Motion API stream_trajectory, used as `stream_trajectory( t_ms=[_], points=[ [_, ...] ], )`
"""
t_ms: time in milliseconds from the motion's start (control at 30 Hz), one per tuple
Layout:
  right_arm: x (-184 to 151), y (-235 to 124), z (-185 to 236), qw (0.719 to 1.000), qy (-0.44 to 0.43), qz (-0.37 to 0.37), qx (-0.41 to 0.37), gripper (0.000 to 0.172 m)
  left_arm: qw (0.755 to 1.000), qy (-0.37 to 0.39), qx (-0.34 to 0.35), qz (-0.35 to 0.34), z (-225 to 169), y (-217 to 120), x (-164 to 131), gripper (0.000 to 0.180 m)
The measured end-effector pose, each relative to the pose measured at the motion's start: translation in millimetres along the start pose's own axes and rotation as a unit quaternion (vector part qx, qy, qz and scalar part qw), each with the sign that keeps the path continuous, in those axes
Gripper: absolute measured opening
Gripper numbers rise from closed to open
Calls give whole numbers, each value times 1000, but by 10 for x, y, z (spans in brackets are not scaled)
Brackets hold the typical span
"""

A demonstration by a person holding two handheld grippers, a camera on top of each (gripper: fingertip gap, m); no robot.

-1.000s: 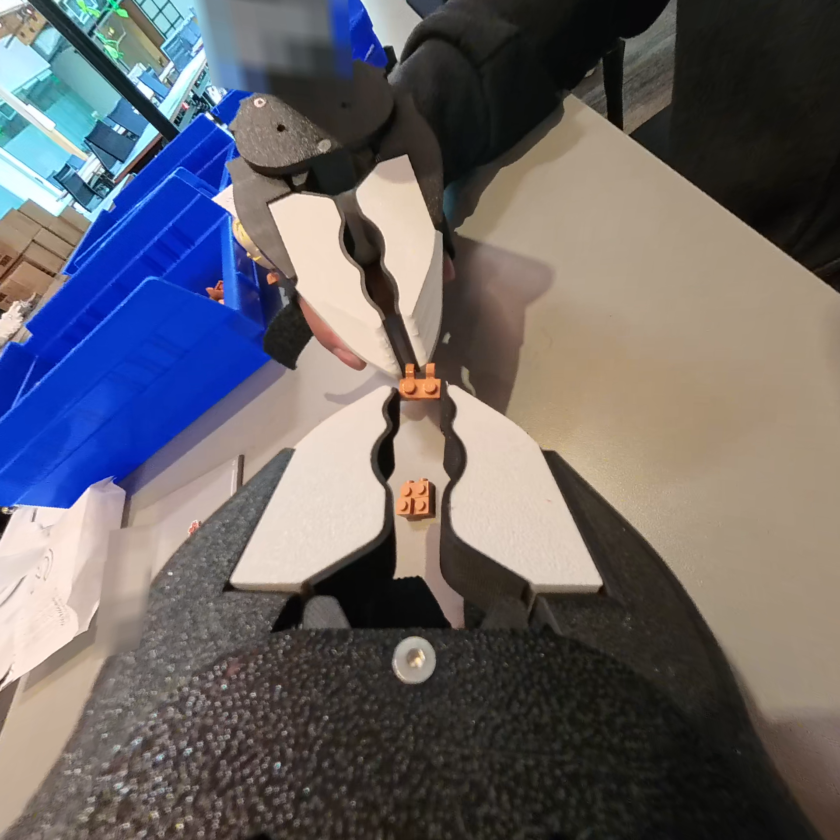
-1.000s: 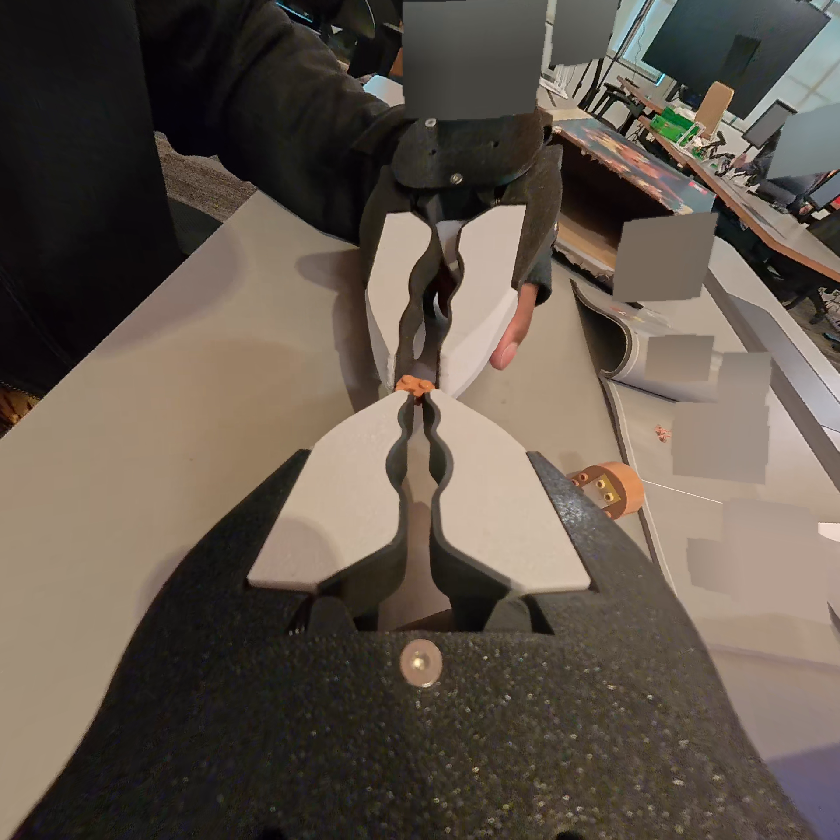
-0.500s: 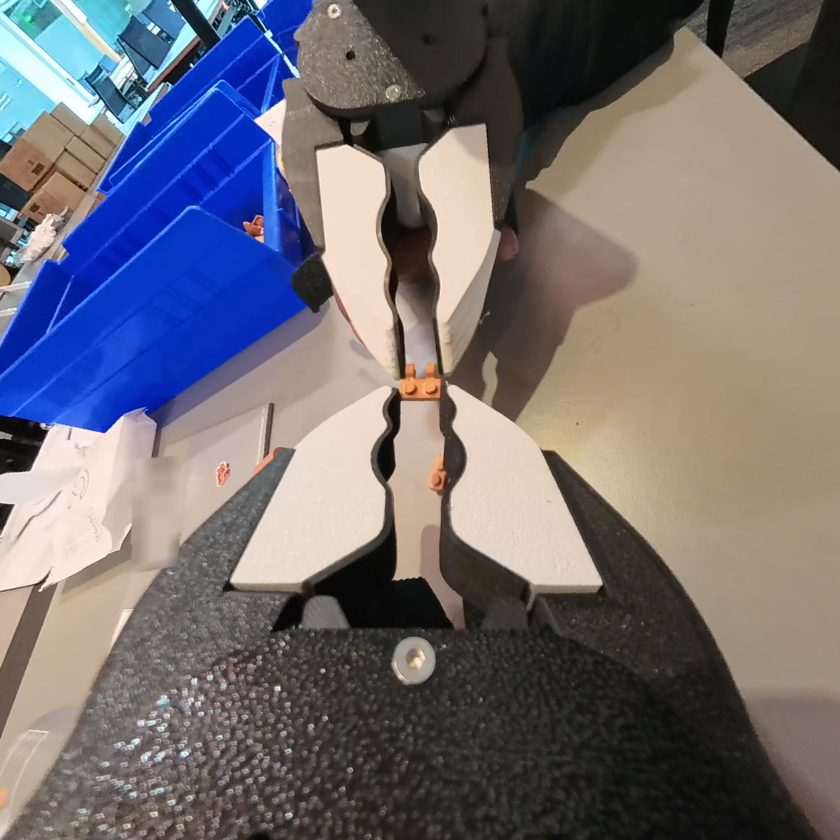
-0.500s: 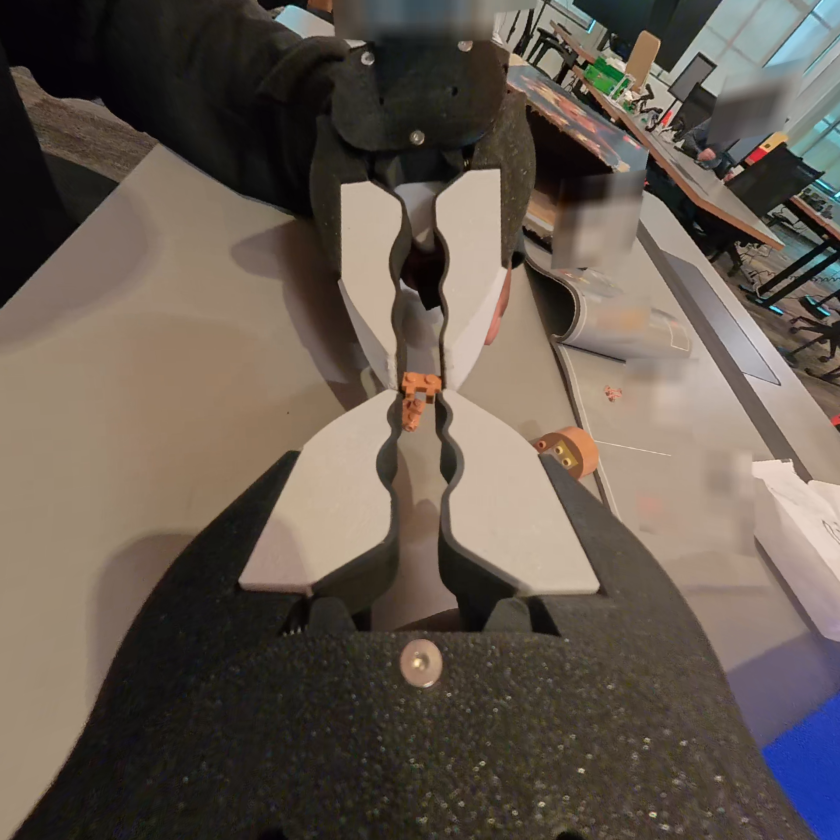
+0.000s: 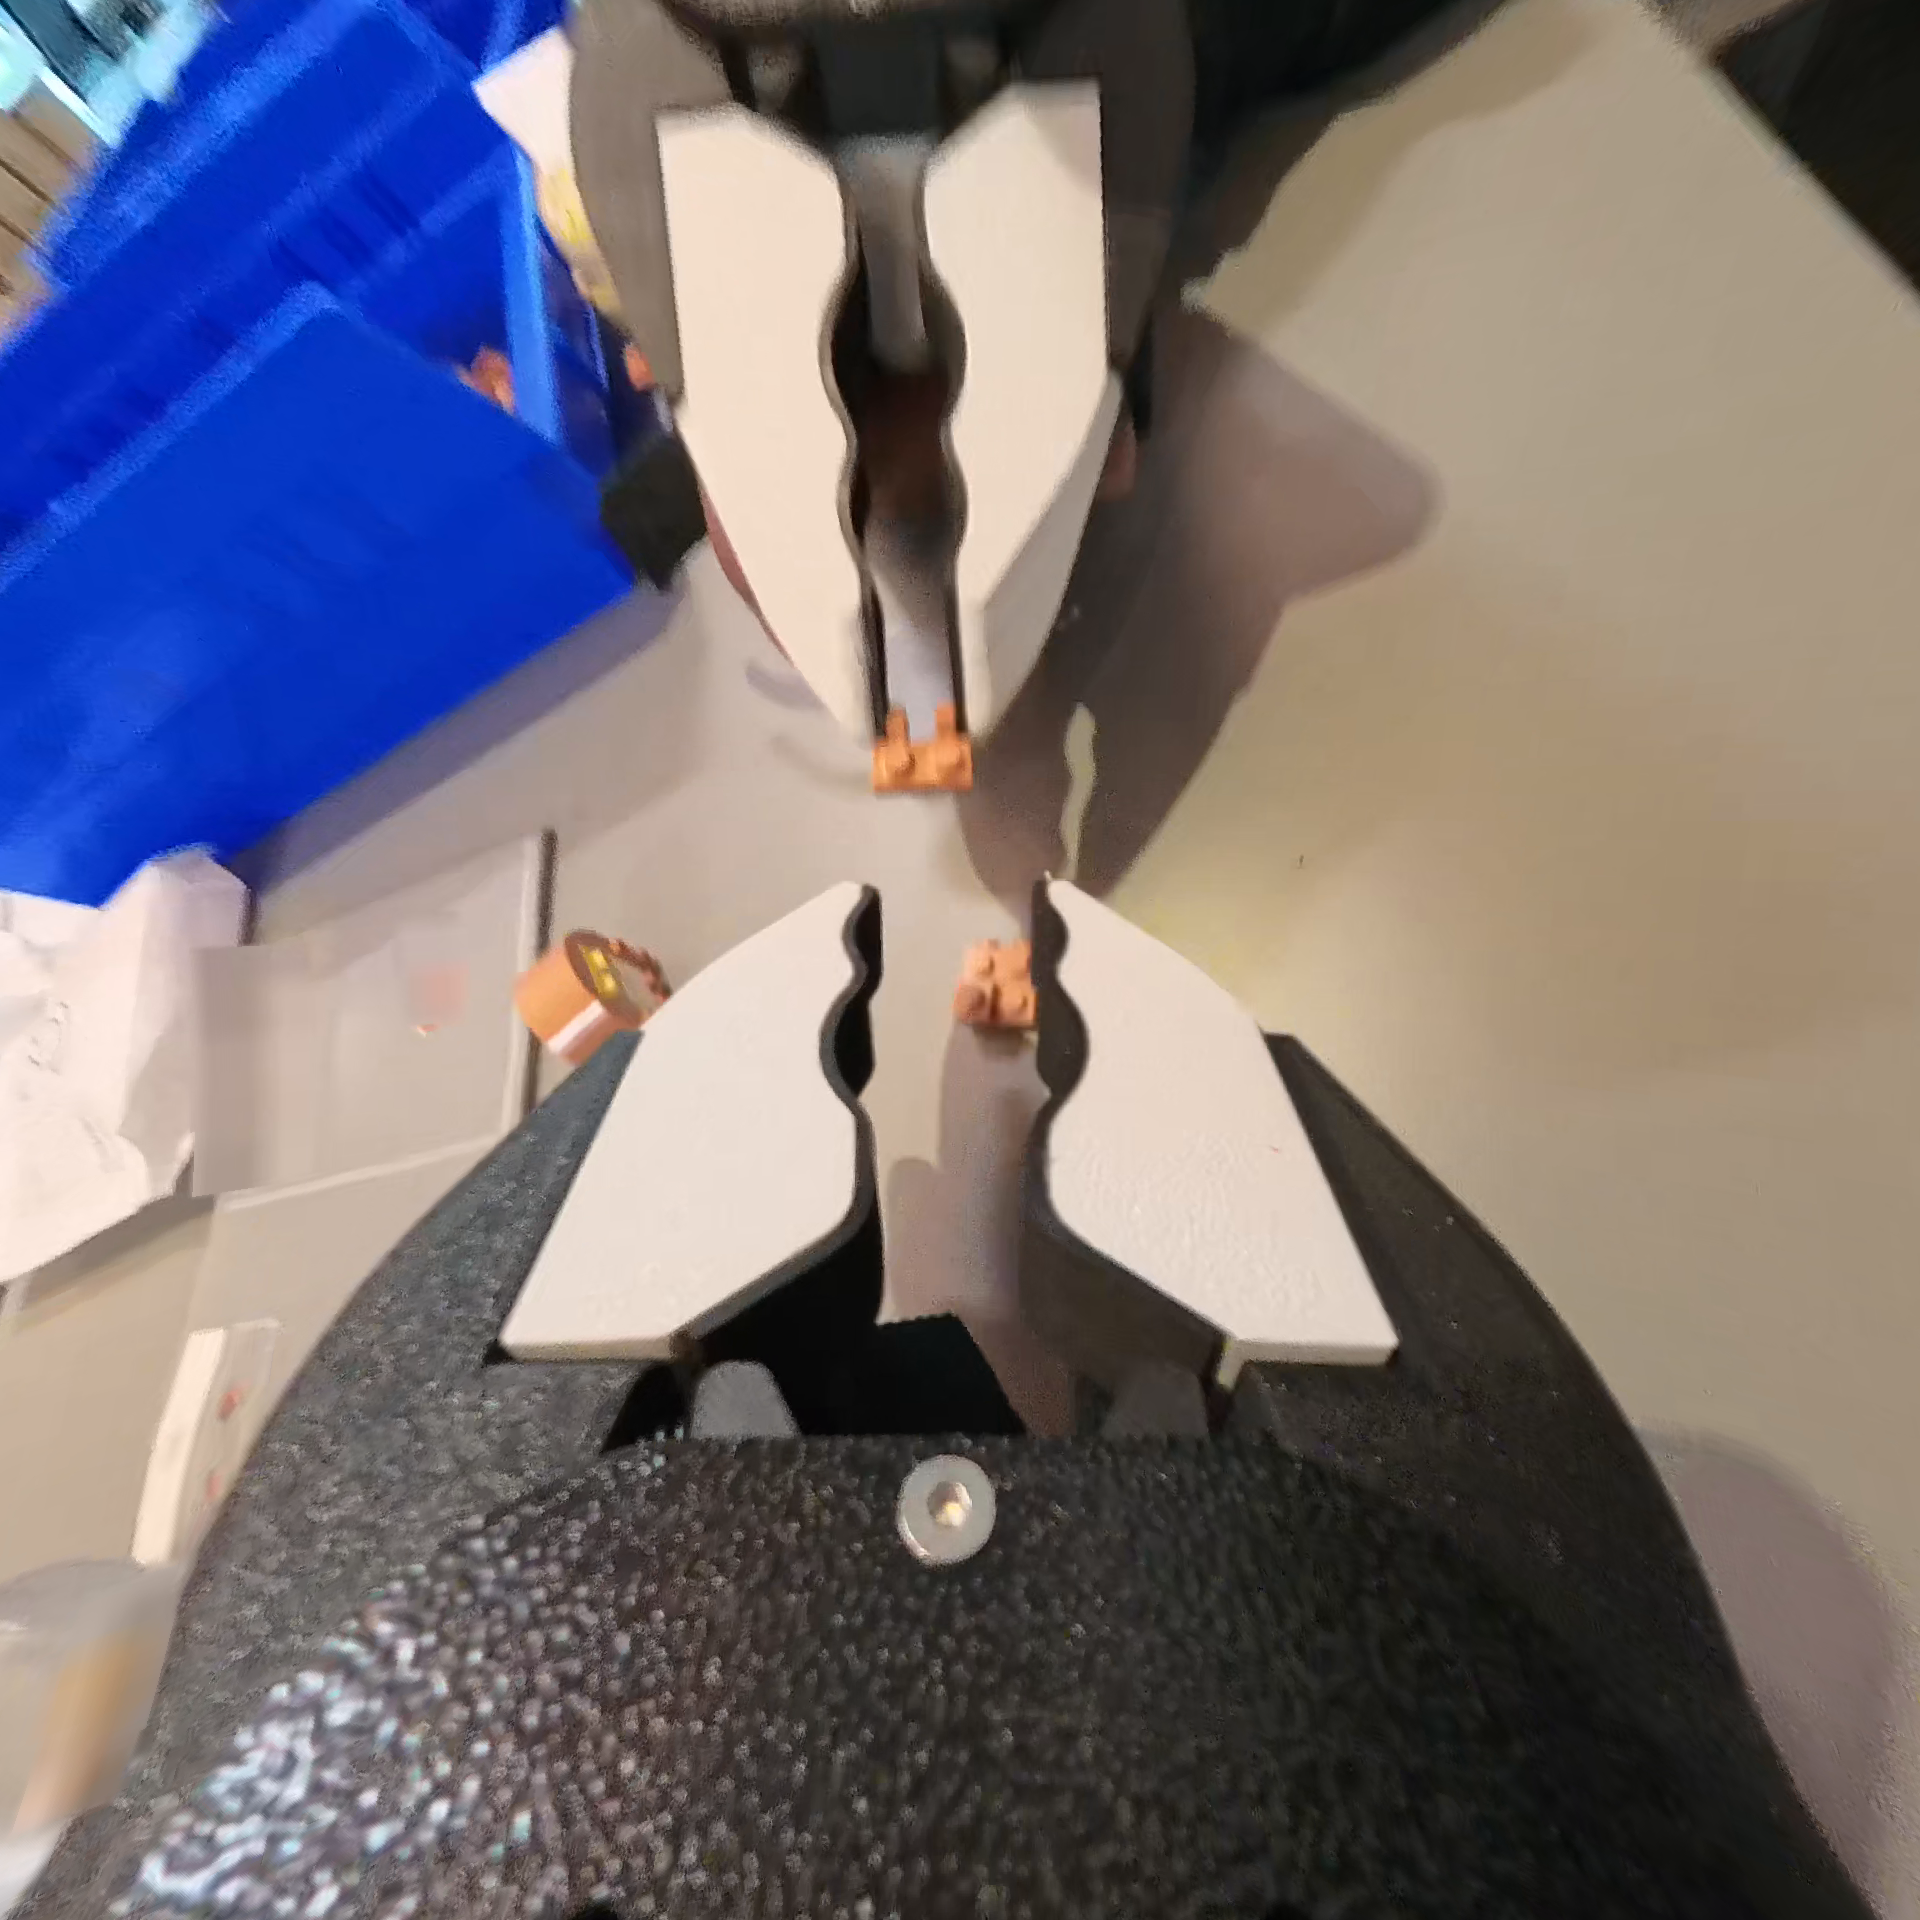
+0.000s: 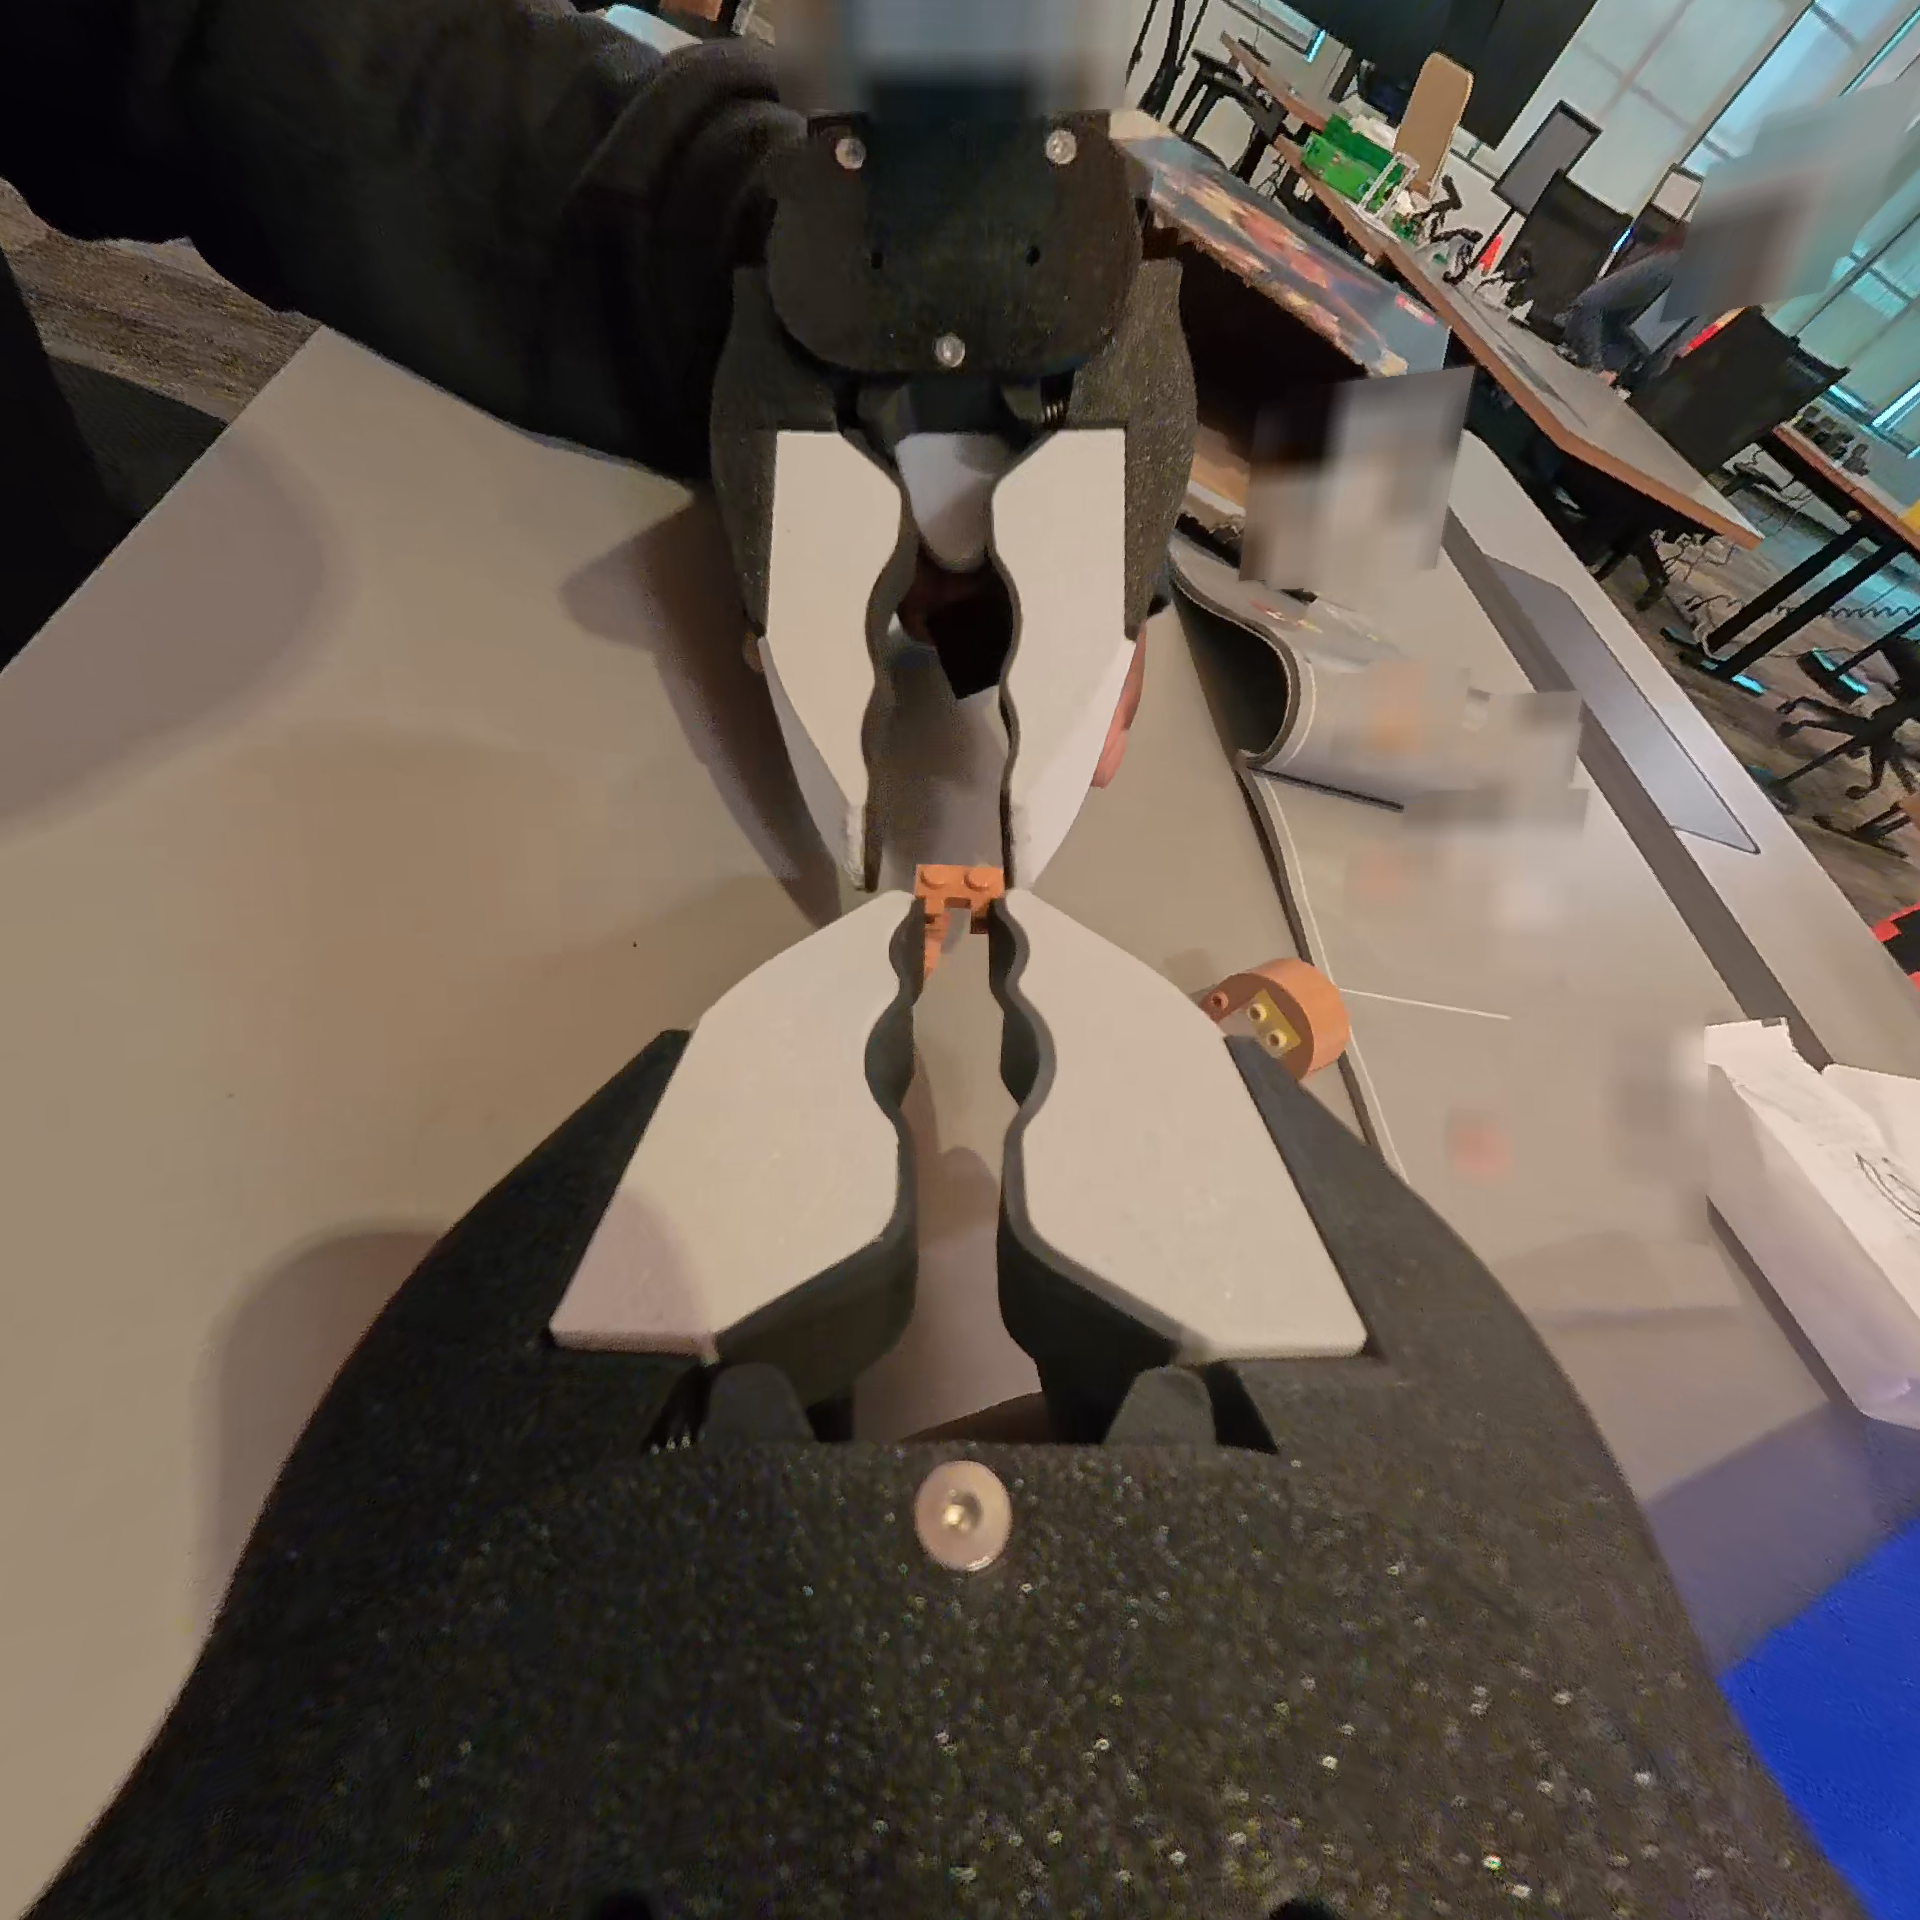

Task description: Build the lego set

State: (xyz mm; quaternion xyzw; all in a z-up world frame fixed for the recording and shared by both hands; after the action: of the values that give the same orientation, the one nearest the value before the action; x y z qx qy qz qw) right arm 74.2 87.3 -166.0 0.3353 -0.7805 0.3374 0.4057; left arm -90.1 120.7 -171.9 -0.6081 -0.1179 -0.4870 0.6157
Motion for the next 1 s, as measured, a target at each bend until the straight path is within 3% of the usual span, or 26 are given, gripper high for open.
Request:
stream_trajectory(
  t_ms=[133, 267, 667, 1000],
  points=[
    [-19, 10, -16, 1000, 3, 15, 5, 11, 998, -35, -21, 42, 44, 2, -162, 33],
    [-22, 37, 5, 1000, -6, 26, 9, 11, 996, -69, -58, 16, 75, 25, -167, 30],
    [-28, 82, 16, 999, -1, 53, 10, 11, 980, -158, -116, 31, 109, 131, -135, 18],
    [82, -12, 42, 998, 25, 62, -6, 11, 985, -160, -68, 15, 63, 116, -93, 17]
  ],
)
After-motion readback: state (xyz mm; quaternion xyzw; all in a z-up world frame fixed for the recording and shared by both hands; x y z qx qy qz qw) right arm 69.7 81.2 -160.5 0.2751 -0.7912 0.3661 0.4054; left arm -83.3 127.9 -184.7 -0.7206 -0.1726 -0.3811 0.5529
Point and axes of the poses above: each gripper's, where its closed fingertips meet, y out along the fingers, x out of its top, z = x × y across the jaws, the point moved 9 cm from there along -y, back along the fingers, and after that the axes turned 15 degrees about -x, right-handed, at the moved point
